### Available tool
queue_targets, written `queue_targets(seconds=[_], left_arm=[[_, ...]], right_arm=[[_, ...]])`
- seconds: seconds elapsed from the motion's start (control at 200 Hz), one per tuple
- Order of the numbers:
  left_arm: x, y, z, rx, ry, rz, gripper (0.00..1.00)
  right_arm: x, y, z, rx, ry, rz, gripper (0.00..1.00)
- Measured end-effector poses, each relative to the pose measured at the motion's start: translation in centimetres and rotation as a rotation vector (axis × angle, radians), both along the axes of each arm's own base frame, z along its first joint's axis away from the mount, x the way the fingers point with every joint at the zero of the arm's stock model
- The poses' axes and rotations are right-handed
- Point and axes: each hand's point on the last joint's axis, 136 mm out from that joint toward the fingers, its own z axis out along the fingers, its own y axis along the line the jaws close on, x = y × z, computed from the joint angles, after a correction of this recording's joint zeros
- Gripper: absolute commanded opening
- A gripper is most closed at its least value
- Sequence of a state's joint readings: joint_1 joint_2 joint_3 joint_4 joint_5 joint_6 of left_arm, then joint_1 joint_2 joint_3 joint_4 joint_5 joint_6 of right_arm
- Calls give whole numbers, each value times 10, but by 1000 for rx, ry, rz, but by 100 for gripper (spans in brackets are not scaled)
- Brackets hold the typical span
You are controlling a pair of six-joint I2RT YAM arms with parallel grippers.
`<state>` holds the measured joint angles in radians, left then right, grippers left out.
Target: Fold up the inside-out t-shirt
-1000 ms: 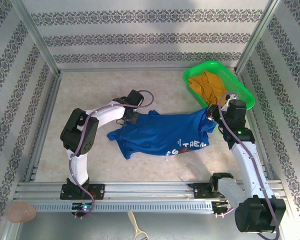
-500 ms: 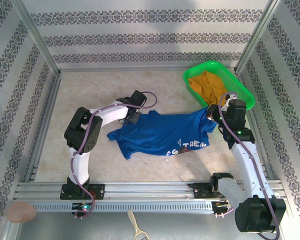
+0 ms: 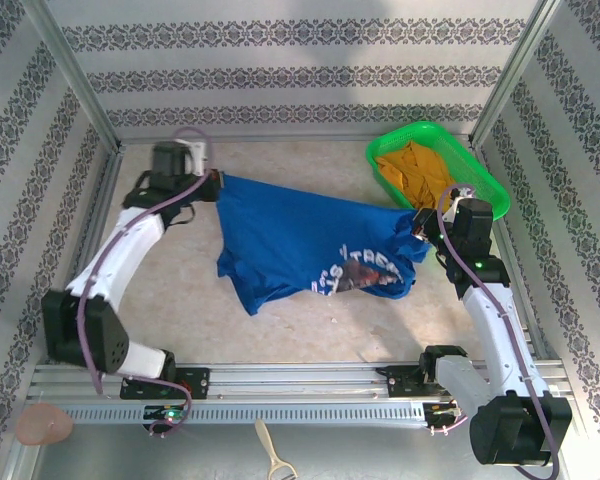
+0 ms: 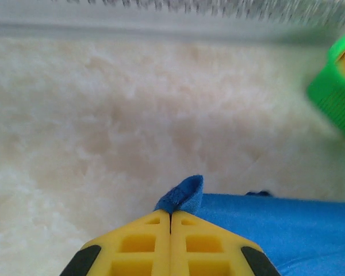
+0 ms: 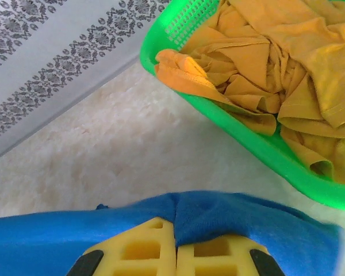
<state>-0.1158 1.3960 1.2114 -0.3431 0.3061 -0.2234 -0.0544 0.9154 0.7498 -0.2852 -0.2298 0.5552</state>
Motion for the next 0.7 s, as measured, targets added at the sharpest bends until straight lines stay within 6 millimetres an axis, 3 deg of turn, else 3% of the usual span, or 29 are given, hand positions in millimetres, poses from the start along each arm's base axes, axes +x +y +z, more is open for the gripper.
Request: queue_targets(seconds=[0.1, 0.31, 0.565, 0.704], left_arm=[[-17, -1, 5, -97, -9, -27, 0], [-45, -6, -31, -199, 99, -53, 0], [-45, 0, -7, -297, 53, -37, 0], [-34, -6, -12, -367, 74, -44, 0]], right_arm=[[-2, 4, 5, 24, -15, 16, 0], [-10, 19, 20, 86, -52, 77, 0], [-11, 32, 37, 146, -77, 132, 0], [-10, 42, 38, 151, -74, 163, 0]])
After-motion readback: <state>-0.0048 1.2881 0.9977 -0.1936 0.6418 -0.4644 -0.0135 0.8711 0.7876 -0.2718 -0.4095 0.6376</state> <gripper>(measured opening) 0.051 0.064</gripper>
